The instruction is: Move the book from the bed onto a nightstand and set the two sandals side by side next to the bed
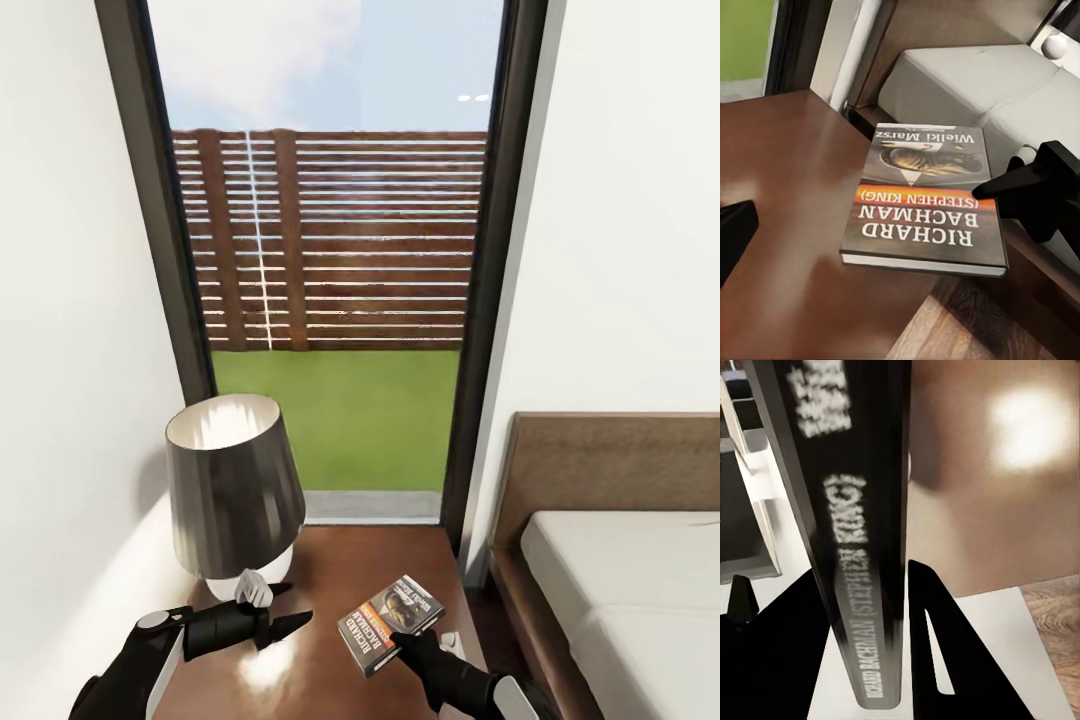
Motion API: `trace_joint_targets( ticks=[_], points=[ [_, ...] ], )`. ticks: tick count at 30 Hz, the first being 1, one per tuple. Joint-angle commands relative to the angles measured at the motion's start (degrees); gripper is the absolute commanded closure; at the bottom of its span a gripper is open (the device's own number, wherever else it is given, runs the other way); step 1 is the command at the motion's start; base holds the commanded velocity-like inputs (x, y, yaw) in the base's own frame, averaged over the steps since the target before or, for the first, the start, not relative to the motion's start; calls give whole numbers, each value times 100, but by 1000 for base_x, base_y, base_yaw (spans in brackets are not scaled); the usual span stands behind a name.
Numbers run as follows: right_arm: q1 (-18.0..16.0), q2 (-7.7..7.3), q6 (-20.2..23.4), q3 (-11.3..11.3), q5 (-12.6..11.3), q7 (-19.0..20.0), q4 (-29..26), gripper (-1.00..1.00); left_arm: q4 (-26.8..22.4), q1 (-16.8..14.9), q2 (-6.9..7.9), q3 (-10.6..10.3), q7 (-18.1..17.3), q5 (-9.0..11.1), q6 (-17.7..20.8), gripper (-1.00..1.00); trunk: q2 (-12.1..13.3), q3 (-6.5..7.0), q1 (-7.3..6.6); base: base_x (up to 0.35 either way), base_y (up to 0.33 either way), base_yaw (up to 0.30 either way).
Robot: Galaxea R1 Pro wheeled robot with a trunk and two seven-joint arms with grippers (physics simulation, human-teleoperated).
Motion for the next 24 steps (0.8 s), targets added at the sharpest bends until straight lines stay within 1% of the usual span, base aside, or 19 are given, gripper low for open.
trace_joint_targets(
  ticks=[1, 9, 18, 24],
  points=[
    [-4, 7, 37, -37, 2, 9, -4, 100, -8, -4, -5, 25, -37, -36, 54, -100, -3, -6, 0, 35, 0, 0],
    [-4, 4, 37, -37, 3, 8, -4, 100, -8, -4, -6, 25, -37, -36, 56, -100, -3, -6, 0, 10, 0, 0],
    [-4, 4, 37, -37, 3, 9, -4, 100, -8, -4, -6, 25, -37, -36, 56, -100, -364, -168, 198, 0, 0, 0],
    [-4, 5, 37, -37, 3, 10, -4, 100, -8, -4, -6, 25, -37, -36, 56, -100, -364, -168, 198, 0, 0, 0]
  ],
)
